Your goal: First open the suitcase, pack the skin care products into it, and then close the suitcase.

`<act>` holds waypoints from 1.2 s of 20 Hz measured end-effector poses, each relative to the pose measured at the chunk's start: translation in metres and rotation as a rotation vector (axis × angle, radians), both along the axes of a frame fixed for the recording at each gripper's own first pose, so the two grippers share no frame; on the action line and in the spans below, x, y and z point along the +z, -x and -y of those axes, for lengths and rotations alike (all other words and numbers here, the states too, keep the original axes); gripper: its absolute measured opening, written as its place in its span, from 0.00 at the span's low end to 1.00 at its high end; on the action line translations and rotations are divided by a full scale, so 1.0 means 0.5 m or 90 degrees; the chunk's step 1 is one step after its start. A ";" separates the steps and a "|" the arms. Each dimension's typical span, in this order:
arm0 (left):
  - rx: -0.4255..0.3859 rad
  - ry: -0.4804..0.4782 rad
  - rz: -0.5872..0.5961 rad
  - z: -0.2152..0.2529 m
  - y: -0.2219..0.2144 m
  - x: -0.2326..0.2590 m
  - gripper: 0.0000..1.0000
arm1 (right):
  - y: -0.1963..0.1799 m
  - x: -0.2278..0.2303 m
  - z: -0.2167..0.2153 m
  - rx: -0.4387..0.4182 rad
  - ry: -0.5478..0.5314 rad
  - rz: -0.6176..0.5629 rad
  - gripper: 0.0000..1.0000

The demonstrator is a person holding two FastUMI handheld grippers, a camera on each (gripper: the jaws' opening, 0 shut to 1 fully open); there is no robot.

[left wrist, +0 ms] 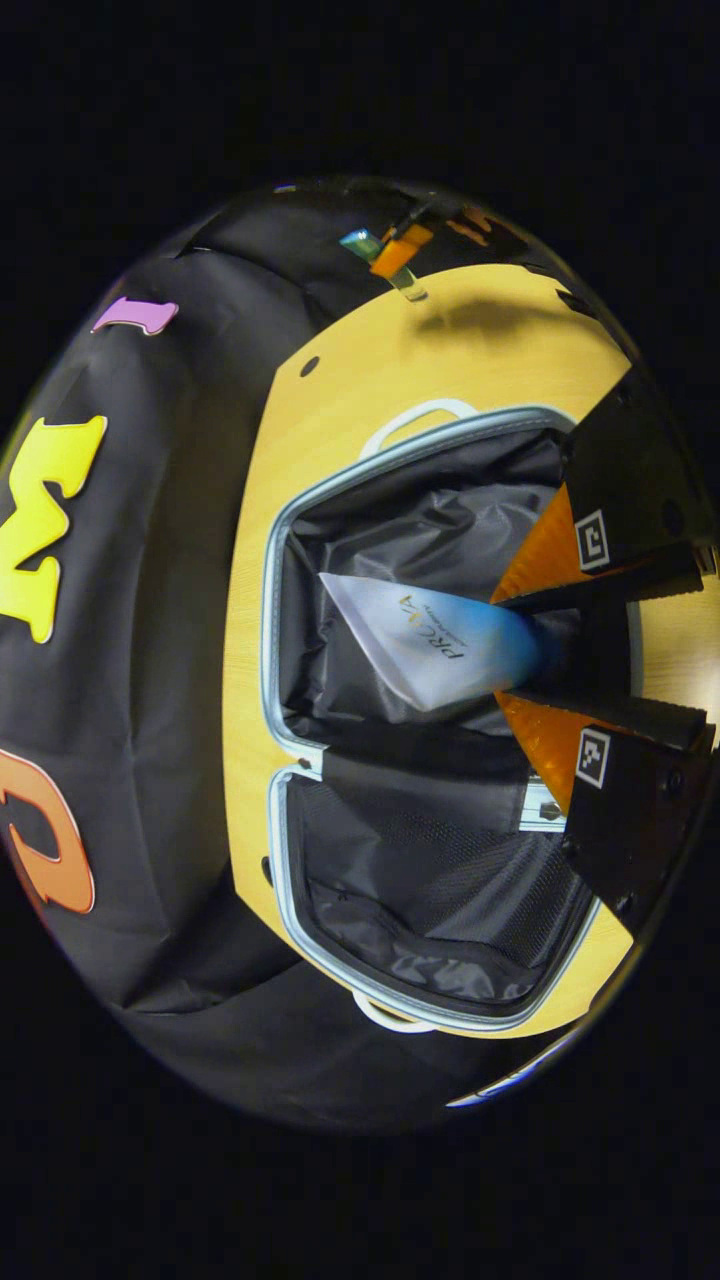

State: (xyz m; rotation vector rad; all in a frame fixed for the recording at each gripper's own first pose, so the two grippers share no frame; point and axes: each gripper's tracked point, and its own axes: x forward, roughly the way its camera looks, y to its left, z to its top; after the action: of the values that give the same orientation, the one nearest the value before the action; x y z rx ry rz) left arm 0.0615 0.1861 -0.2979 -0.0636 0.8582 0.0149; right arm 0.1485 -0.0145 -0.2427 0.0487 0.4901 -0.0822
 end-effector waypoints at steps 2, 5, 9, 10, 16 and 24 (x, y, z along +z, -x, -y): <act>0.000 -0.004 -0.032 -0.006 -0.008 -0.031 0.43 | 0.035 0.042 -0.055 0.013 -0.022 0.002 0.36; 0.009 -0.012 -0.073 -0.019 -0.015 -0.058 0.43 | 0.081 0.096 -0.144 0.031 -0.051 0.008 0.36; 0.003 -0.030 -0.114 -0.024 -0.030 -0.084 0.44 | 0.131 0.125 -0.229 0.057 -0.036 0.011 0.36; 0.007 -0.027 -0.125 -0.025 -0.028 -0.092 0.44 | 0.139 0.126 -0.244 0.059 -0.037 0.010 0.36; 0.023 0.008 -0.083 -0.001 -0.019 -0.058 0.67 | 0.153 0.162 -0.363 0.107 -0.035 0.016 0.36; -0.010 0.024 0.185 -0.062 0.070 0.134 0.98 | 0.121 0.098 -0.574 0.209 -0.075 -0.050 0.36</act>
State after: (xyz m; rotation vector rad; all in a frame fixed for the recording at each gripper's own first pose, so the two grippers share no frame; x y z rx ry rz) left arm 0.0265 0.2169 -0.2311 -0.0926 0.5685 -0.0249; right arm 0.0881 0.2725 -0.1934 0.0796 0.5748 0.2671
